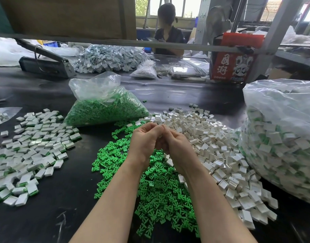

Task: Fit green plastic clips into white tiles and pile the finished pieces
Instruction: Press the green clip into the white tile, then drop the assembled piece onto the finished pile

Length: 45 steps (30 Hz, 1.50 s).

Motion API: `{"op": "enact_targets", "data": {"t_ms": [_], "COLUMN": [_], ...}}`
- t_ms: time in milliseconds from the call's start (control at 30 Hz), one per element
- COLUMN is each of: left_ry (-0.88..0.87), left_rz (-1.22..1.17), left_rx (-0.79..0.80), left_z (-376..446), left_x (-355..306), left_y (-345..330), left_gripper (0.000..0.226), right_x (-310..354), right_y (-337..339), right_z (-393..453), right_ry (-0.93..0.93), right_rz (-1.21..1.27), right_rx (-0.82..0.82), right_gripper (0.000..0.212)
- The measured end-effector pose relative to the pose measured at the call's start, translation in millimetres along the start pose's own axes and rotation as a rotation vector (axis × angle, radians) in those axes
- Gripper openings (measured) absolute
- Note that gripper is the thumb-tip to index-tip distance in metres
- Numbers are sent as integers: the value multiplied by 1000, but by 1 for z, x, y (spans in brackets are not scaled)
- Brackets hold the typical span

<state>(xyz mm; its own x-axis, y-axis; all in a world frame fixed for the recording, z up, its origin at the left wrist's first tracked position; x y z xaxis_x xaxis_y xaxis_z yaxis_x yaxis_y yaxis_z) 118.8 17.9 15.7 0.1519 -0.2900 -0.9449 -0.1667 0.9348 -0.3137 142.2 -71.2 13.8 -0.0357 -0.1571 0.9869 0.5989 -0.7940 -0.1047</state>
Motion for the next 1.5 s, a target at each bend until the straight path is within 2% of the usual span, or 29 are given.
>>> {"op": "enact_targets", "data": {"t_ms": [200, 400, 600, 867, 1000, 1133, 1233, 1500], "left_ry": [-11, -8, 37, 122, 142, 136, 128, 131], "left_rz": [28, 19, 36, -22, -25, 18, 49, 90], "left_rx": [23, 39, 1, 5, 46, 98, 133, 136], "left_z": [1, 0, -1, -2, -1, -2, -3, -2], "left_x": [-2, -6, -6, -2, -2, -5, -7, -6], "left_y": [-1, -1, 2, 10, 13, 17, 18, 22], "left_gripper": [45, 46, 21, 12, 6, 28, 35, 33], "right_x": [0, -1, -9, -11, -10, -7, -4, -5], "right_y": [1, -1, 5, 4, 4, 5, 3, 4], "right_z": [1, 2, 4, 6, 6, 4, 3, 4], "right_ry": [18, 4, -81, -84, -88, -81, -70, -76], "right_rz": [-7, 15, 20, 52, 30, 21, 22, 2], "right_rx": [-39, -39, -32, 17, 25, 28, 34, 26], "right_gripper": [39, 39, 57, 45, 50, 45, 39, 37]}}
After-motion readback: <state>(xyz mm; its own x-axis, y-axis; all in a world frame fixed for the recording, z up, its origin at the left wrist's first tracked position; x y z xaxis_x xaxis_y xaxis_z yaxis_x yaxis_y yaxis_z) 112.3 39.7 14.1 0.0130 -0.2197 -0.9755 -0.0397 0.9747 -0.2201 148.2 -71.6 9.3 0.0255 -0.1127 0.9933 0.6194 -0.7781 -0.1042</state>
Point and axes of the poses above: each hand's wrist, its own z-axis towards the middle knuckle, its own y-axis out of the back of the hand, x = y × z, the point moved 7 cm from there along z, towards the middle knuckle, and after that the axes turned 9 degrees about x, right-handed, at the moved point
